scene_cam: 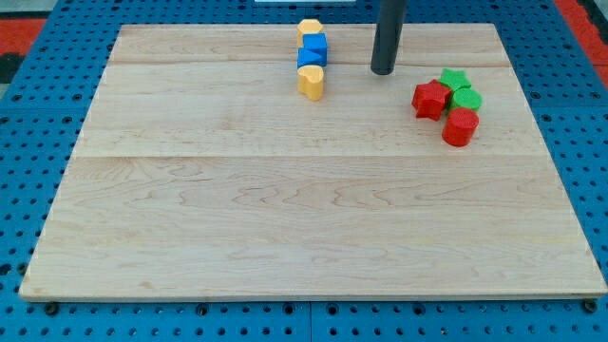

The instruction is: Push the yellow hexagon towards left side of the board

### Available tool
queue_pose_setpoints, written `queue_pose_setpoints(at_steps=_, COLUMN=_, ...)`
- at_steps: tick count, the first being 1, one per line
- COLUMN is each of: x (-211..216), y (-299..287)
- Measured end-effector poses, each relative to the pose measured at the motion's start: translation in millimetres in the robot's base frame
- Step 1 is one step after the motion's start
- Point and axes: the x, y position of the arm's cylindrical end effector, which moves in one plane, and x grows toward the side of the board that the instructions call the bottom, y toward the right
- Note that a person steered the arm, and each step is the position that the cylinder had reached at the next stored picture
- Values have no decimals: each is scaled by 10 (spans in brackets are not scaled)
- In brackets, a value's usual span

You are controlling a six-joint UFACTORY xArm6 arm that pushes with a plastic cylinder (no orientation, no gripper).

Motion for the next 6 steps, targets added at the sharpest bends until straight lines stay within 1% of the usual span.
queue_pose_setpoints(at_steps=2, x=-485, y=-56)
queue_pose_setpoints(at_steps=3, x=-729, y=-617)
queue_pose_setpoints(at_steps=4, x=-797, y=-724)
queue_pose_setpoints(at_steps=6, x=-499, y=-2315)
